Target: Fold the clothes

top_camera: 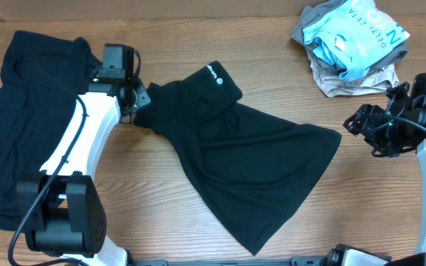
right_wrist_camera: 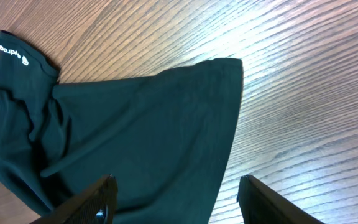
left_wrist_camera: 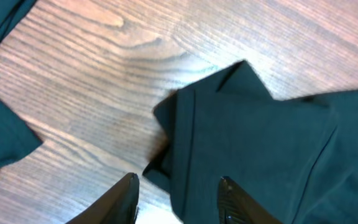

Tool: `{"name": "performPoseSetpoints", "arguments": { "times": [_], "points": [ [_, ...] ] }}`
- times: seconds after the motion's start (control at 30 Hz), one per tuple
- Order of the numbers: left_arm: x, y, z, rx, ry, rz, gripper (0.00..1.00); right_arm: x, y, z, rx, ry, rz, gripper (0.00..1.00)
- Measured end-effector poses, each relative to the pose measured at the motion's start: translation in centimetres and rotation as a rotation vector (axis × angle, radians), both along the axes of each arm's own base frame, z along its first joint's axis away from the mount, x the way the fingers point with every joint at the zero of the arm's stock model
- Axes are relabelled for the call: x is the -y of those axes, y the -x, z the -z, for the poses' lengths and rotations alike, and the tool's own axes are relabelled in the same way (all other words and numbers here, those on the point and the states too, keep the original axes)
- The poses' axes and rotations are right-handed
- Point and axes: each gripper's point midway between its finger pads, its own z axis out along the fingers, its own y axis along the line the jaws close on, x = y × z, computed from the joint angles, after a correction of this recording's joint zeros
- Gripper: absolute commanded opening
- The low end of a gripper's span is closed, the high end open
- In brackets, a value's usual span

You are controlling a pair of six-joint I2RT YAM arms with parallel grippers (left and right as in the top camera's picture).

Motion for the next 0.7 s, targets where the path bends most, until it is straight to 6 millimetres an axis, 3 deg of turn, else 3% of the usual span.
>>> {"name": "performPoseSetpoints", "arguments": {
  "times": [0.17,0.3,0.47,0.7],
  "points": [
    [0.5,-0.8,-0.3,0.036,0.034,-0.012,0.43,0.0,-0.1,0.0,0.005,0.001,-0.001,0.67],
    [0.6,-1.3,0.1,0.043,0.044,-0.029,0.60,0.0,0.0,0.0,0.000,0.001,-0.003,0.67],
    [0.6,-1.9,3.6,-0.009,0.041,-0.022,0.70,0.0,0.1,0.0,-0.004,-0.001,-0.003,0.67],
    [0.5,-2.5,7.7,-0.063,0.010,0.026,0.73,0.0,0.1,0.0,-0.005,-0.001,-0.003,0.67]
  ]
}}
